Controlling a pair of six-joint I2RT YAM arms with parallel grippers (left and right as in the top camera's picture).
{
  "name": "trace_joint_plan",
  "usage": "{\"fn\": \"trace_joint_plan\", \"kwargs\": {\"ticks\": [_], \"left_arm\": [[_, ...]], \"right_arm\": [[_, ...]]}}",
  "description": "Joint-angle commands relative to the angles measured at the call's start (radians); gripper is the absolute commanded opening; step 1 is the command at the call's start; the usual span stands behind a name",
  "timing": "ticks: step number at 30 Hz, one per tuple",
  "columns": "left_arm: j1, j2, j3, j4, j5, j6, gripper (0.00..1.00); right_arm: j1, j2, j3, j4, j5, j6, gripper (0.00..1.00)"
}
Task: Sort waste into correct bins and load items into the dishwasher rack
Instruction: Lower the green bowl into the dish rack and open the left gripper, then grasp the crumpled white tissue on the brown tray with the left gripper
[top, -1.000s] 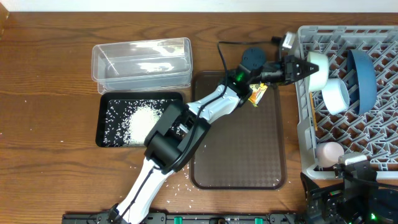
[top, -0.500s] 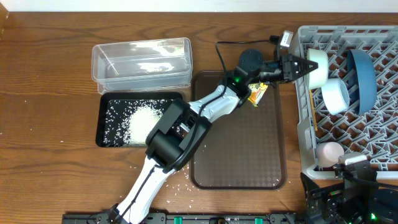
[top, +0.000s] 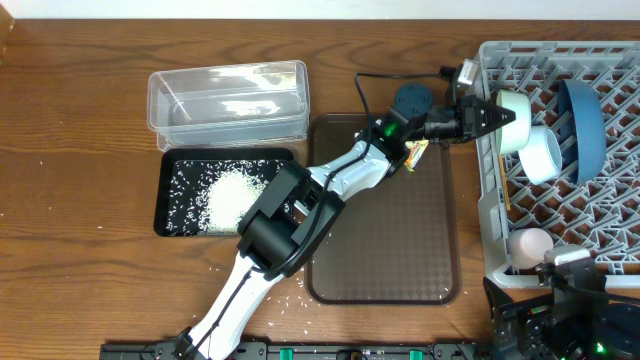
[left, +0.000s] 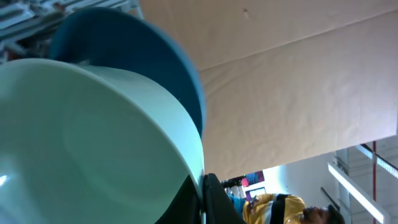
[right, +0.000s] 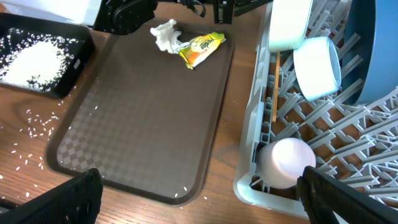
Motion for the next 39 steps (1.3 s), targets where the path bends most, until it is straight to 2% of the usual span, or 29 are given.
{"fn": "trace_joint_plan", "kwargs": {"ticks": [1,4,5,8,10,14,16,22,24,32,36,39], "left_arm": [[0.005,0.007,0.016,-0.015,-0.024,0.043,0.06],[0.005,0.008,0.016,-0.02,-0.049,0.043,0.08],[0.005,0.008,0.016,-0.02,-0.05,0.043,0.16],[0.006,0.008,0.016,-0.021,-0.054,0.043,0.52],[0.008,0.008,0.016,-0.042,-0.058,0.043,0.6],[0.026,0.007,0.016,-0.056,-0.056,0.043,0.65],[0.043,0.007,0.016,-0.057,-0.056,0.043,0.7],[0.084,0.007,0.016,-0.058,-0.048,0.043,0.71],[0.091,0.007,0.016,-0.057,-0.039,0.043,0.8],[0.157,-0.013,0.017,-0.059,0.053,0.074,0.87],[0.208,-0.095,0.017,-0.188,0.064,0.15,0.88],[0.234,-0.194,0.017,-0.415,0.04,0.33,0.88]], "right_arm": [[0.009,-0.003,0.008,-0.001,0.003,-0.013,0.99],[0.009,-0.003,0.008,-0.001,0.003,-0.013,0.99],[0.009,-0.003,0.008,-0.001,0.003,-0.013,0.99],[0.009,-0.003,0.008,-0.001,0.003,-0.013,0.99],[0.009,-0.003,0.008,-0.001,0.003,-0.013,0.99],[0.009,-0.003,0.008,-0.001,0.003,-0.013,0.99],[0.009,-0.003,0.008,-0.001,0.003,-0.013,0.99],[0.009,-0.003,0.008,-0.001,0.003,-0.013,0.99],[0.009,-0.003,0.008,-0.001,0.003,-0.013,0.99],[0.009,-0.003,0.008,-0.001,0.003,-0.013,0.99],[0.009,-0.003,0.008,-0.001,0.003,-0.013,0.99],[0.009,-0.003,0.008,-0.001,0.003,-0.013,0.99]]}}
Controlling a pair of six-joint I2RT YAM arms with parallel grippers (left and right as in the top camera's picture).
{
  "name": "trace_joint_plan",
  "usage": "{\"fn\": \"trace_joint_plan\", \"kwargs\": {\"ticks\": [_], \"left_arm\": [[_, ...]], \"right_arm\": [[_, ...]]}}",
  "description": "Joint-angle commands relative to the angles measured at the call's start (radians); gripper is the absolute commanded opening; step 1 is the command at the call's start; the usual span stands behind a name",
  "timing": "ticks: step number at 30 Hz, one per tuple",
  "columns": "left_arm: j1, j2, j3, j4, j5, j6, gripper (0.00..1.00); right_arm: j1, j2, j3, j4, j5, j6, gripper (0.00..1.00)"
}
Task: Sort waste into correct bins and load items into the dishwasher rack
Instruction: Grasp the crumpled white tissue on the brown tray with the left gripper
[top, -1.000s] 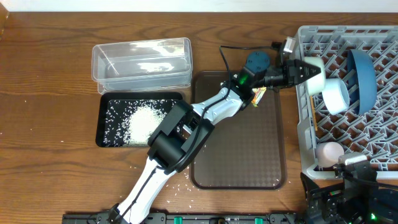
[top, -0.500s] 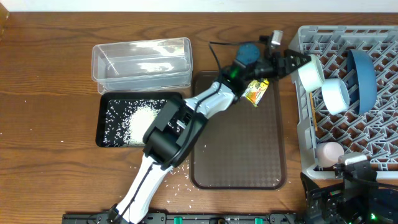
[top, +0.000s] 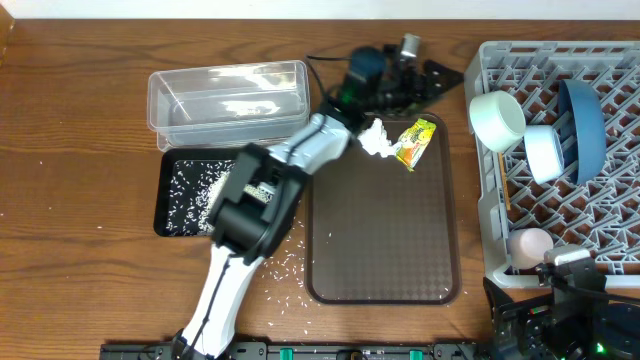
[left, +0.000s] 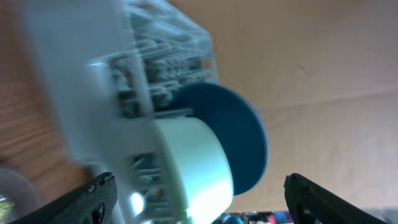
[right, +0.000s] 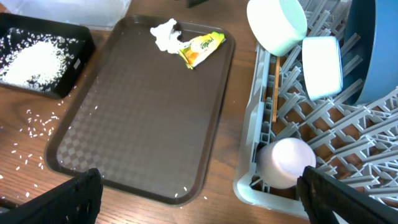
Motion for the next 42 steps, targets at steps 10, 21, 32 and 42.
{"fn": "trace_joint_plan", "kwargs": {"ticks": [10,21,32,42], "left_arm": [[0.024,-0.377,0.019,-1.035,-0.443,0.777,0.89],[-0.057,-0.217,-0.006,-1.202,-0.833,0.94,0.86],[-0.074,-0.11,-0.002,-1.114,-0.839,0.94,0.24],[-0.05,-0.41,0.006,-1.298,-1.01,0.937,0.06]], "right_arm": [[0.009,-0.003,0.008,-0.001,0.003,-0.013,0.99],[0.009,-0.003,0.008,-0.001,0.003,-0.013,0.99],[0.009,-0.003,0.008,-0.001,0.003,-0.013,0.99],[0.009,-0.003,0.008,-0.001,0.003,-0.013,0.99]]}}
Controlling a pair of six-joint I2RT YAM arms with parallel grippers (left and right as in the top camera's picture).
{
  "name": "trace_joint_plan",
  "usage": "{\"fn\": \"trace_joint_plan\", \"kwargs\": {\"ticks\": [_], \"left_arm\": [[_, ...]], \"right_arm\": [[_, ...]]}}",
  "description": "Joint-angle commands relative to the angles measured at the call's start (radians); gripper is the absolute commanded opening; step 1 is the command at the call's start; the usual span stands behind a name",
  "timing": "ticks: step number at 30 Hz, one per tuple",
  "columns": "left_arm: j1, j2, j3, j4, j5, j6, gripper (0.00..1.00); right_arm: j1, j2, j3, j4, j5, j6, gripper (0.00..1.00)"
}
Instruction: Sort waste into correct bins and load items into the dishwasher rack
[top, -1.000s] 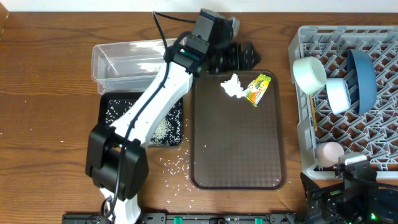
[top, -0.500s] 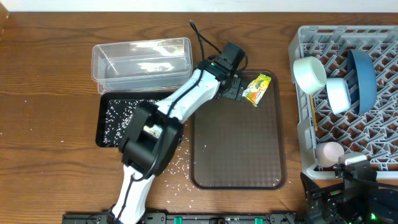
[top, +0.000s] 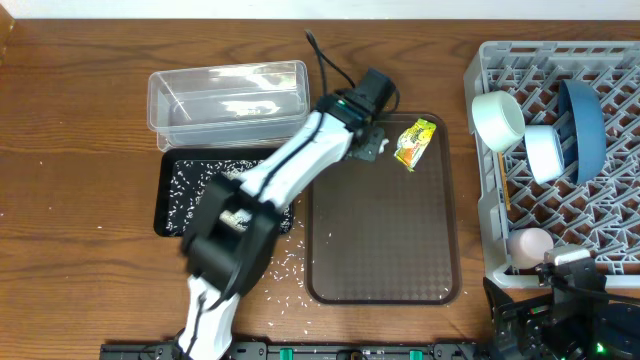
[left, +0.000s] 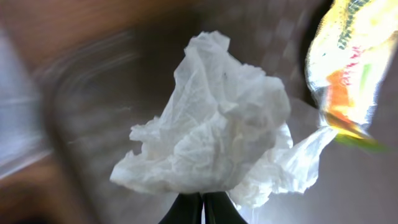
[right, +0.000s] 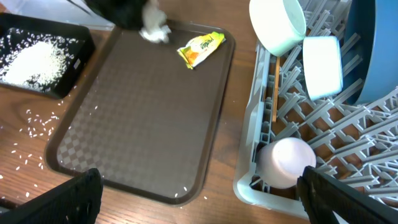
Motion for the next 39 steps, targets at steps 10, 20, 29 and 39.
{"fn": "trace_joint_plan", "kwargs": {"ticks": [10,20,29,39], "left_arm": [[0.171,-0.135,-0.002,-0.063,-0.376,0.014,0.13],[0.213,-0.134,0.002,-0.041,-0.092,0.051,0.7],[-0.013,-0.05,-0.012,0.056,0.121,0.24,0.71],[-0.15,0.135,-0.012,0.147,0.12,0.268,0.71]], "right_arm": [[0.009,-0.003,0.008,0.0,0.003,-0.013,0.99],[0.009,-0.003,0.008,0.0,0.003,-0.013,0.99],[0.009,-0.003,0.008,0.0,0.003,-0.013,0.99],[0.009,-0.003,0.008,0.0,0.003,-0.013,0.99]]}}
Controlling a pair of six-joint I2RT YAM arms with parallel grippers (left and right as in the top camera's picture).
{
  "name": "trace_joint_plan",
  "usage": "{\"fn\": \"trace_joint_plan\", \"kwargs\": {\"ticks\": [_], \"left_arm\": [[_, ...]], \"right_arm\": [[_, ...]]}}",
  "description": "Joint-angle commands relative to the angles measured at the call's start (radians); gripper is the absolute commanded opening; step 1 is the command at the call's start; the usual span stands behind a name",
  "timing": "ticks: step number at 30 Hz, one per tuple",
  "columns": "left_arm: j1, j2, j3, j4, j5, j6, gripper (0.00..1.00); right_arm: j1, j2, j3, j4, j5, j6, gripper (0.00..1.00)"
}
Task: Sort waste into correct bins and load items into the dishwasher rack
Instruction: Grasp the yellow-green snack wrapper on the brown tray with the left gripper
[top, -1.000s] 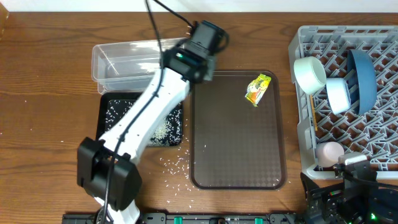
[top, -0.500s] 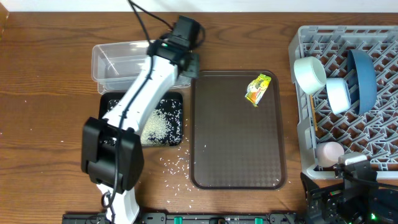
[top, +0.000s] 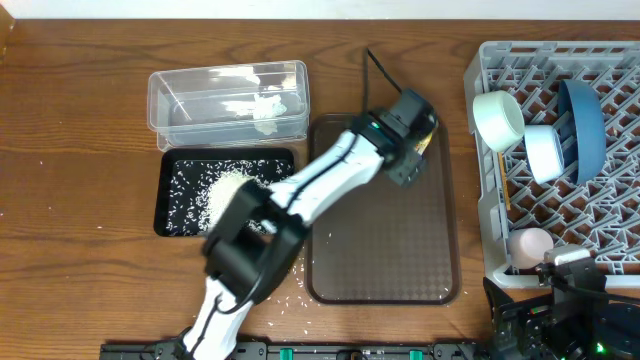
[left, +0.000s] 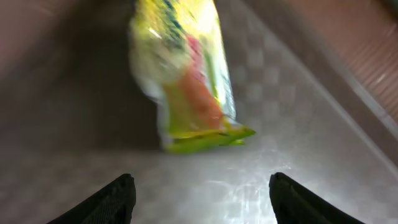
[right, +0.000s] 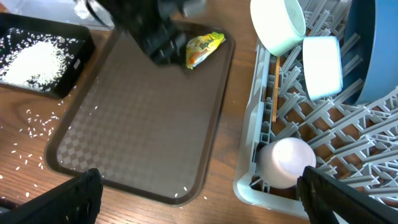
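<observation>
My left gripper (top: 408, 168) hangs open just above the brown tray (top: 380, 250), at its far right corner. The left wrist view shows its fingertips (left: 127, 186) wide apart with nothing between them. Just ahead of them a yellow snack packet (left: 186, 81) lies on the tray; the arm partly covers the packet (top: 427, 140) from overhead. A crumpled white tissue (top: 268, 108) lies inside the clear bin (top: 225, 72). The grey dishwasher rack (top: 480, 200) holds a mint bowl (top: 497, 118), a pale cup (top: 545, 152), a blue plate (top: 585, 115) and a pinkish cup (top: 530, 243). My right gripper (right: 199, 193) rests open at the table's front right.
A black bin (top: 162, 205) with white rice stands left of the tray, in front of the clear bin. Rice grains (top: 285, 268) are scattered on the wood near the tray's front left corner. A thin wooden stick (right: 274, 93) lies in the rack's left edge.
My left gripper was shut on the white tissue over the tray's far left corner. Now the tissue lies in the clear bin, and the gripper is open over the yellow packet.
My left gripper was at the rack, against the mint bowl. Then the bowl sat in the rack and the gripper was open behind the tray. Then it was shut on the tissue. Now the tissue is in the clear bin. The right arm stayed still.
</observation>
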Motion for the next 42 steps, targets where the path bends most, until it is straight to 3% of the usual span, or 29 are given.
{"fn": "trace_joint_plan", "kwargs": {"ticks": [1,3,7,8,13,17,20,28,42], "left_arm": [[-0.003,0.036,-0.005,0.006,0.004,0.024,0.71],[-0.003,0.048,-0.005,0.019,0.004,0.024,0.7],[-0.001,0.052,-0.005,0.059,0.005,0.012,0.5],[-0.001,0.052,-0.004,0.068,0.005,-0.002,0.5],[0.004,0.04,-0.002,0.065,0.005,-0.141,0.55],[0.025,0.021,-0.002,0.065,0.009,-0.36,0.64],[0.048,0.02,-0.002,0.085,0.049,-0.444,0.65],[0.069,0.021,-0.002,0.165,0.092,-0.53,0.65],[0.069,0.081,-0.002,0.212,0.093,-0.52,0.64]], "right_arm": [[0.009,-0.003,0.008,0.0,0.003,-0.013,0.99],[0.009,-0.003,0.008,0.0,0.003,-0.013,0.99],[0.009,-0.003,0.008,0.0,0.003,-0.013,0.99],[0.009,-0.003,0.008,0.0,0.003,-0.013,0.99],[0.009,-0.003,0.008,0.0,0.003,-0.013,0.99],[0.009,-0.003,0.008,0.0,0.003,-0.013,0.99],[0.009,-0.003,0.008,0.0,0.003,-0.013,0.99],[0.009,-0.003,0.008,0.0,0.003,-0.013,0.99],[0.009,-0.003,0.008,0.0,0.003,-0.013,0.99]]}}
